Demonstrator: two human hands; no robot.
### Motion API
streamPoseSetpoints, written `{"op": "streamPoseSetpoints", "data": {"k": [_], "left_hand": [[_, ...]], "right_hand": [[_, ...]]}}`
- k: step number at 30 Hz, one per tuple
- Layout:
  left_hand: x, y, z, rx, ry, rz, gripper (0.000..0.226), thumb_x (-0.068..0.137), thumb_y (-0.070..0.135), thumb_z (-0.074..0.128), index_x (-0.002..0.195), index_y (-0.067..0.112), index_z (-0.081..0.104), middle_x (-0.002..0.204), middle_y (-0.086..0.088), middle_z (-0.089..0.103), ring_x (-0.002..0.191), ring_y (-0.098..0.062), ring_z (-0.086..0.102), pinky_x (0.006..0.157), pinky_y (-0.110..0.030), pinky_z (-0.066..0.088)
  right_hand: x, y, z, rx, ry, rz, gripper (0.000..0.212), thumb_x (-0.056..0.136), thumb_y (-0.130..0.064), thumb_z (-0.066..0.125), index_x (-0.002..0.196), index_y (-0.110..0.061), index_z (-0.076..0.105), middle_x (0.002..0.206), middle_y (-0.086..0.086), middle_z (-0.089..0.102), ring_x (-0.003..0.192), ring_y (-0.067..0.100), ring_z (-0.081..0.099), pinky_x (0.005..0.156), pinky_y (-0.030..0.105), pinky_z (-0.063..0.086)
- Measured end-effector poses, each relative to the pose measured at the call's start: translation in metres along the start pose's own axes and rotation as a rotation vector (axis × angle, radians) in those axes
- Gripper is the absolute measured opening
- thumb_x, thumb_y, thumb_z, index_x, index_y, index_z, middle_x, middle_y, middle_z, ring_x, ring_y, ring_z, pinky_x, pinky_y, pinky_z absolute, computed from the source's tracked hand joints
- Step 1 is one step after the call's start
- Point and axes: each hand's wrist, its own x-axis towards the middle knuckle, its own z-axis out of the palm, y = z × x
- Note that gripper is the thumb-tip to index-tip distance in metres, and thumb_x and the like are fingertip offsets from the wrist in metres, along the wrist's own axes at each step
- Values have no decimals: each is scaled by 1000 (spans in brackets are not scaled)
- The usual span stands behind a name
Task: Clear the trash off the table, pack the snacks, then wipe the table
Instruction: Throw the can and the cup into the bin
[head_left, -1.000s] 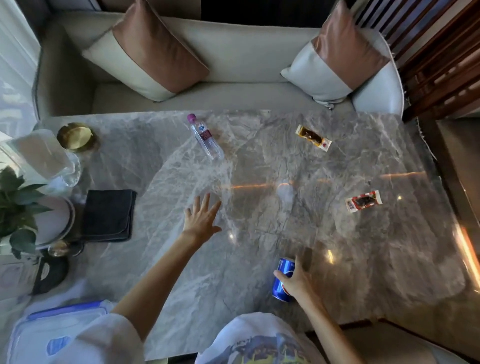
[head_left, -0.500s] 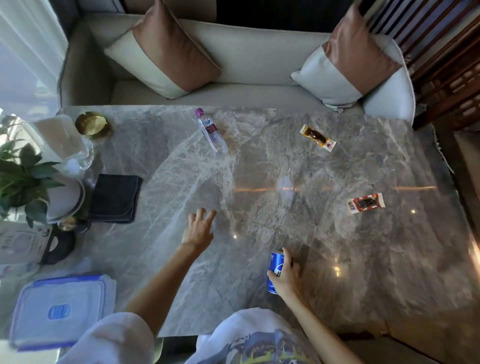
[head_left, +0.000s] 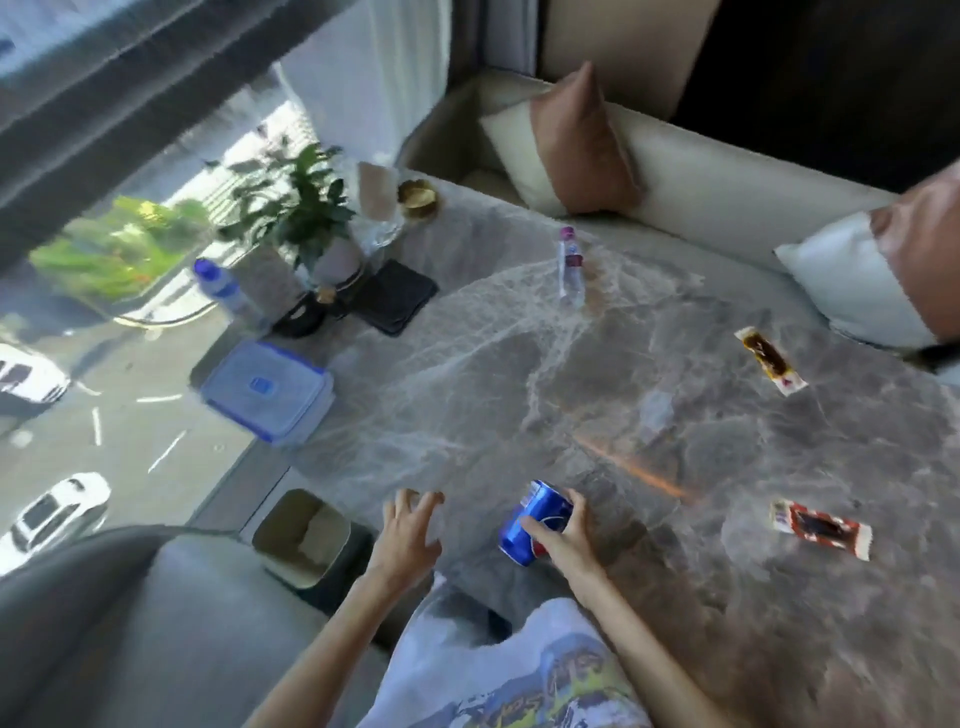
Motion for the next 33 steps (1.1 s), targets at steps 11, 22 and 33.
{"op": "streamPoseSetpoints", "data": {"k": [11, 22, 33], "left_hand": [[-144, -68, -11, -420, 510, -412, 70, 84, 12, 67, 145, 22, 34, 117, -5, 42, 115, -22, 40, 102, -36, 38], [-199, -187, -37, -878, 793, -692, 60, 87, 20, 66, 139, 37, 40, 126, 3, 29, 118, -17, 46, 102, -31, 45], [-90, -398, 10, -1347, 701, -889, 81, 81, 16, 75, 145, 27, 26, 130, -10, 37, 113, -21, 53, 104, -36, 45]], "right_hand": [[-31, -9, 117, 45, -540, 105, 55, 83, -6, 72, 118, -35, 41, 116, 7, 59, 86, 25, 65, 63, 38, 57], [-50, -19, 287, -74, -826, 186, 73, 83, -7, 71, 137, -42, 36, 133, 5, 55, 108, 29, 66, 81, 46, 57], [40, 62, 487, -332, -716, 285, 36, 83, -10, 70, 117, -12, 58, 120, 12, 64, 99, 23, 69, 79, 33, 60]]}}
